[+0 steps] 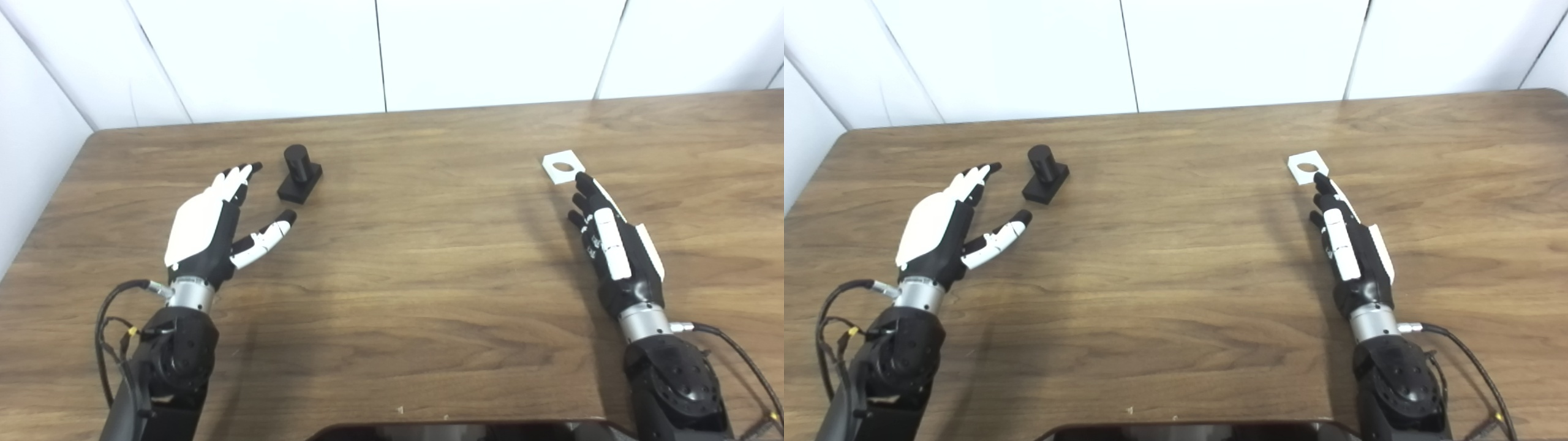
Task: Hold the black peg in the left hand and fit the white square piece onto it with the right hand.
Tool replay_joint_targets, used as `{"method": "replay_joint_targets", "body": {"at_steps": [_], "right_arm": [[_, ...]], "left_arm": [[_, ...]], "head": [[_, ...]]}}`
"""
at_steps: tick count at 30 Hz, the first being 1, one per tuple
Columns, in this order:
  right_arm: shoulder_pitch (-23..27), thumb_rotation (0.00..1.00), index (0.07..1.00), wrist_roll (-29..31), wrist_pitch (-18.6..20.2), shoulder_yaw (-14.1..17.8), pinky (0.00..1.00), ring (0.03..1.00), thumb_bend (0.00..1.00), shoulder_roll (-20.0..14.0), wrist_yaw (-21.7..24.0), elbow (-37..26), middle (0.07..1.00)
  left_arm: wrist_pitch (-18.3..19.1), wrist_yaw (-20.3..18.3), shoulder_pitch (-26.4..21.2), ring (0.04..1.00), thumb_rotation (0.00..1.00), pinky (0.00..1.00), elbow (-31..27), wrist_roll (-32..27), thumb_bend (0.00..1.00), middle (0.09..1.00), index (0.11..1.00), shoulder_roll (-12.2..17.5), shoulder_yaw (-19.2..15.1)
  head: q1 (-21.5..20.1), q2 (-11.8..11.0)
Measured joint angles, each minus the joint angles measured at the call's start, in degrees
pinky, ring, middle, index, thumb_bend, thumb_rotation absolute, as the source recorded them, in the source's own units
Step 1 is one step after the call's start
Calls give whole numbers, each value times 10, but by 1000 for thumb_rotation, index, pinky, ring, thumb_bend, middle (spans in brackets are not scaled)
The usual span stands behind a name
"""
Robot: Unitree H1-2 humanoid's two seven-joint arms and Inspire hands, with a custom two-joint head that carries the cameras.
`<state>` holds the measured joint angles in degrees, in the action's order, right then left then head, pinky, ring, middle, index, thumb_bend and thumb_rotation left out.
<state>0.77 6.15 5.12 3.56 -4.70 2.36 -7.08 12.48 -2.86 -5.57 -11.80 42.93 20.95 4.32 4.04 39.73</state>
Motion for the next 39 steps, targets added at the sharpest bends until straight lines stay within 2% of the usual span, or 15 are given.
{"method": "replay_joint_targets", "body": {"at_steps": [6,10,17,22,26,30,34,39], "right_arm": [[0,880,924,0,-5,0,918,961,468,1,0,0,962],[0,893,927,0,-7,0,923,965,466,1,0,0,965],[0,887,924,-2,-9,0,918,964,477,2,0,1,961],[0,886,920,-2,-9,0,915,962,485,4,0,1,959],[0,883,920,-3,-17,0,917,964,493,4,0,2,960],[0,870,916,-2,-19,1,915,963,495,5,0,3,958],[0,872,914,-2,-19,1,917,961,478,5,0,3,955],[0,869,912,-1,-19,2,922,962,457,6,0,3,955]], "left_arm": [[15,-3,-28,1000,691,1000,31,55,653,1000,855,6,16],[25,-2,-43,1000,715,1000,50,97,698,1000,843,8,21],[48,-5,-60,1000,723,1000,76,137,730,1000,824,9,34],[58,-4,-76,1000,728,1000,101,158,743,1000,823,9,43],[71,-4,-90,1000,754,1000,120,181,796,1000,820,10,52],[82,-1,-99,1000,702,1000,140,189,853,1000,810,9,57],[89,22,-110,1000,685,1000,171,191,851,1000,805,6,60],[100,30,-123,1000,690,1000,184,193,836,1000,801,-4,70]], "head": [[-1,-1],[-1,-1],[0,-4],[-2,-6],[-3,-6],[-4,-7],[-7,-8],[-11,-10]]}}
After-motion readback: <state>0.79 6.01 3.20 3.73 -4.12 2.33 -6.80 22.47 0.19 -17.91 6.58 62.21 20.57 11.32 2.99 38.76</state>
